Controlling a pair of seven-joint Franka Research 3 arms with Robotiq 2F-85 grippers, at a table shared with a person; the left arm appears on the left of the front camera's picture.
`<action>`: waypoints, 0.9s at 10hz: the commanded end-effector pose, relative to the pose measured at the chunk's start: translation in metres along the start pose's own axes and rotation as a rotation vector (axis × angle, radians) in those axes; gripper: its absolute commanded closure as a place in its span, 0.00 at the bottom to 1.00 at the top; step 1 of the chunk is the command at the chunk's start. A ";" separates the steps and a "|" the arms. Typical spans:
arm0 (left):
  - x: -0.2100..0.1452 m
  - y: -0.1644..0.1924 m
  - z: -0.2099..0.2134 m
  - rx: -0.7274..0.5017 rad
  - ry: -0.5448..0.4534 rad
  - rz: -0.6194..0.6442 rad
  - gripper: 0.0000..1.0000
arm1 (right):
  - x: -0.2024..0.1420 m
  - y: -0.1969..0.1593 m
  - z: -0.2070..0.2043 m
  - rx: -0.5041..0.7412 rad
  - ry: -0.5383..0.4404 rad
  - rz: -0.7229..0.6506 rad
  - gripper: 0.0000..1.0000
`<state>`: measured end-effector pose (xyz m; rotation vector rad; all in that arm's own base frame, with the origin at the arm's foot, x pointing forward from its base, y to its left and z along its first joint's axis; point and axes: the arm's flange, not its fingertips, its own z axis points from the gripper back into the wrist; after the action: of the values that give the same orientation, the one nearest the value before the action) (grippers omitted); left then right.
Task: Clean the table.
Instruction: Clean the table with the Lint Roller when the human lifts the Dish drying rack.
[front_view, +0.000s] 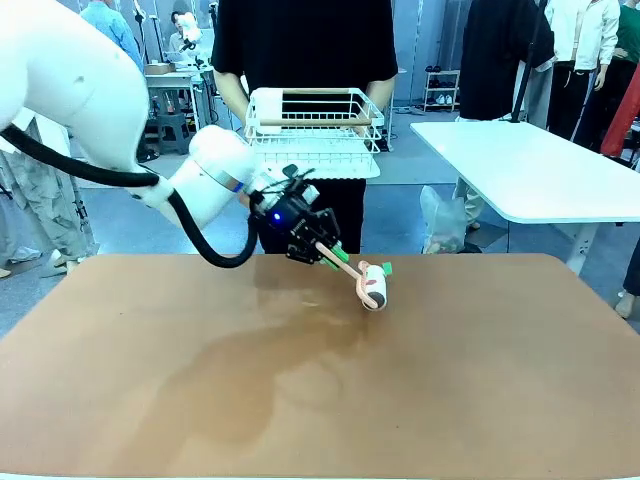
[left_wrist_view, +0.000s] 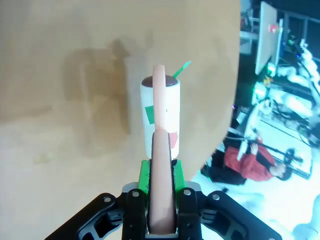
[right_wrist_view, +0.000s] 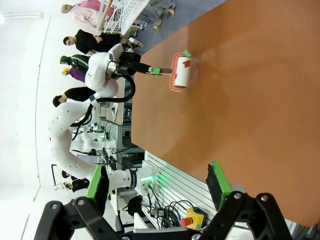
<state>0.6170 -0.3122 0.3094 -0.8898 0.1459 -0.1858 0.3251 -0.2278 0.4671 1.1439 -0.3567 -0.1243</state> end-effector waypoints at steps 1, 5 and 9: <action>-0.020 0.004 0.056 -0.058 0.044 0.019 0.79 | 0.000 0.004 0.003 0.018 -0.006 0.014 0.00; -0.066 0.009 0.132 -0.039 -0.011 0.051 0.79 | 0.000 0.004 0.003 0.018 -0.006 0.014 0.00; -0.128 0.033 0.219 0.074 -0.199 0.115 0.79 | 0.000 0.004 0.003 0.018 -0.006 0.014 0.00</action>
<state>0.5595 -0.1103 0.4248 -0.8539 0.0658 -0.0242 0.3244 -0.2285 0.4671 1.1449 -0.3575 -0.1259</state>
